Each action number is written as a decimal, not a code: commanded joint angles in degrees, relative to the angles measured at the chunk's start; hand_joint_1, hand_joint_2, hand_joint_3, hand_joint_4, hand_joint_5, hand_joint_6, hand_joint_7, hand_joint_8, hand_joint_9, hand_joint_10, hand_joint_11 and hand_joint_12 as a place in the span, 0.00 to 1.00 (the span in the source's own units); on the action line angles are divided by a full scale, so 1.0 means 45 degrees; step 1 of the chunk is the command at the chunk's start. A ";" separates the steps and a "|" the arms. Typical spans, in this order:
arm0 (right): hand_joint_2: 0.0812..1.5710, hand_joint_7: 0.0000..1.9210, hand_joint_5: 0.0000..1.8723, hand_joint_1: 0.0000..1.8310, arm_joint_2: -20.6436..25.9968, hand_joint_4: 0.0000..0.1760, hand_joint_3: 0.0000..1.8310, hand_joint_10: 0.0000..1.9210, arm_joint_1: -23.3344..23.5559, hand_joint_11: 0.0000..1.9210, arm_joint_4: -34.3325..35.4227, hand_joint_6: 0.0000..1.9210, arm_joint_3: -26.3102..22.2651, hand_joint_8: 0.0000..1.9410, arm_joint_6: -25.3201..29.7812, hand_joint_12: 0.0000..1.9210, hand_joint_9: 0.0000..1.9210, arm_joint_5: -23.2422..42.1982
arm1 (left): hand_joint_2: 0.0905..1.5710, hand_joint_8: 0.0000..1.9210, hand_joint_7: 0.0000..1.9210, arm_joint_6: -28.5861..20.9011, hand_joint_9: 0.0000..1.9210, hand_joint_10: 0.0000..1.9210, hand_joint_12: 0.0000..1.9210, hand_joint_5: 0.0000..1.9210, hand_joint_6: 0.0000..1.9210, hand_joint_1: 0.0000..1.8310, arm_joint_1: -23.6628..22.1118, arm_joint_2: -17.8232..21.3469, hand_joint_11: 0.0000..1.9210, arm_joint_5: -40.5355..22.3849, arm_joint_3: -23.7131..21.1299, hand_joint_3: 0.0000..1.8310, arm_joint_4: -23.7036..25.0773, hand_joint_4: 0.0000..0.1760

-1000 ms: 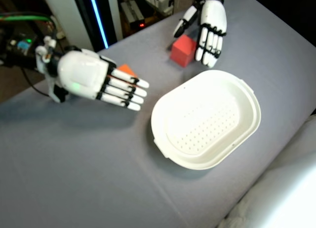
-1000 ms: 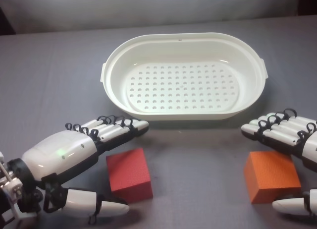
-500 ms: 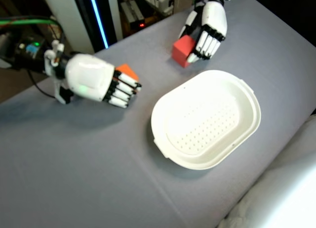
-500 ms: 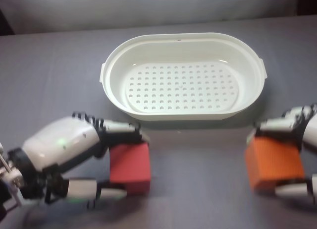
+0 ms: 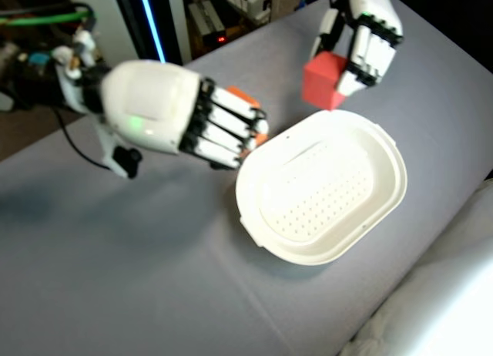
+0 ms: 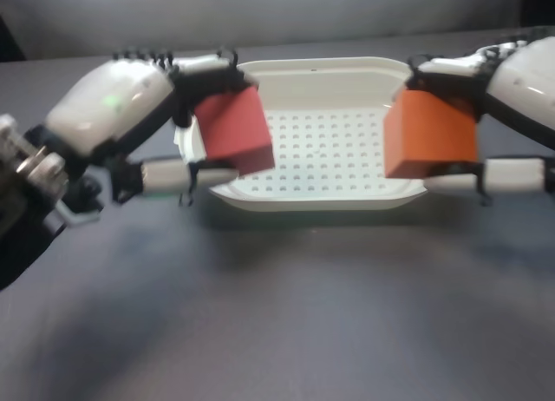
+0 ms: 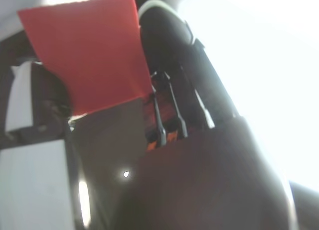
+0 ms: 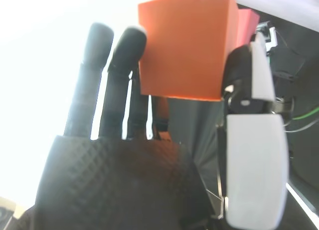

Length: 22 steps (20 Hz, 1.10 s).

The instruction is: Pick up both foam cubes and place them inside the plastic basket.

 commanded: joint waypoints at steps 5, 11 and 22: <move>0.78 0.09 0.03 0.18 -0.1164 0.17 0.00 0.55 0.1355 0.02 0.0521 0.30 0.1498 0.30 -0.0383 0.91 0.04 -0.0838 | 0.77 0.33 0.26 0.0037 0.25 0.52 0.98 0.18 0.48 0.44 -0.1318 -0.0911 0.15 0.1223 0.1531 0.00 -0.0245 0.00; 0.64 0.00 0.00 0.03 -0.1340 0.76 0.01 0.00 0.1402 0.00 0.1176 0.00 0.1857 0.00 -0.0547 0.05 0.00 -0.1585 | 0.60 0.00 0.00 0.0297 0.00 0.00 0.09 0.00 0.00 0.21 -0.1236 -0.0902 0.00 0.1569 0.1570 0.00 -0.0456 0.79; 0.82 0.00 0.00 0.12 0.1252 0.30 0.01 0.00 -0.0610 0.00 0.1271 0.00 -0.1474 0.00 -0.0547 0.00 0.00 0.3876 | 0.79 0.00 0.00 0.0289 0.00 0.00 0.00 0.00 0.00 0.23 0.1676 0.1585 0.00 -0.4695 -0.1254 0.01 -0.1543 0.67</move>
